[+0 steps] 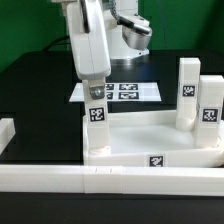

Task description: Assemble desk

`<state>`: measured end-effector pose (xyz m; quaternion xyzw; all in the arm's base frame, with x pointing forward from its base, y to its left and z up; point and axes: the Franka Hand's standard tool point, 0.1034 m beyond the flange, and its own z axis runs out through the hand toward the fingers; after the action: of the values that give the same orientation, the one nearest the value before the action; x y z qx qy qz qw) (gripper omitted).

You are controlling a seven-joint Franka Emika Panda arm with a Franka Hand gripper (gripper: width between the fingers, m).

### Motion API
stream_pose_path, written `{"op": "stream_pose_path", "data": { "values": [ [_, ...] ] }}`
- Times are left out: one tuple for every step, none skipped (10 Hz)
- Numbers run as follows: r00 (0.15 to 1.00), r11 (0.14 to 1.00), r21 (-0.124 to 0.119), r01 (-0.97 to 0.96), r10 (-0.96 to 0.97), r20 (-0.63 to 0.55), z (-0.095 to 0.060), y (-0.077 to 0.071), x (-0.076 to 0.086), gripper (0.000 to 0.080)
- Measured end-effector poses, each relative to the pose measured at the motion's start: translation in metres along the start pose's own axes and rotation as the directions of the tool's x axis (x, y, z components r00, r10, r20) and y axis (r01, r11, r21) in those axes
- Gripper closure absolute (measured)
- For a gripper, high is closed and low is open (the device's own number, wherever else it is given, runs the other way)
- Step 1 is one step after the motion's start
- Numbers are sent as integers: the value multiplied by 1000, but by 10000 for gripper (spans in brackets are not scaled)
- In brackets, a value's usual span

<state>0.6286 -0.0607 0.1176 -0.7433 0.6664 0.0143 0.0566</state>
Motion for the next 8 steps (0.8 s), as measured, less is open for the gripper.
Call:
{"op": "stream_pose_path", "data": {
  "values": [
    [999, 999, -2, 37, -37, 1, 0, 0, 0, 481],
    [997, 997, -2, 78, -78, 1, 1, 0, 0, 306],
    [986, 986, -3, 164, -164, 0, 1, 1, 0, 306],
    [964, 964, -3, 267, -267, 0, 1, 1, 0, 184],
    [937, 937, -4, 349, -349, 0, 2, 1, 0, 159],
    [910, 910, -4, 415, -415, -1, 2, 1, 1, 159],
    [860, 860, -4, 511, -511, -1, 2, 2, 2, 151],
    [820, 820, -4, 572, -572, -1, 2, 2, 3, 151]
  ]
}}
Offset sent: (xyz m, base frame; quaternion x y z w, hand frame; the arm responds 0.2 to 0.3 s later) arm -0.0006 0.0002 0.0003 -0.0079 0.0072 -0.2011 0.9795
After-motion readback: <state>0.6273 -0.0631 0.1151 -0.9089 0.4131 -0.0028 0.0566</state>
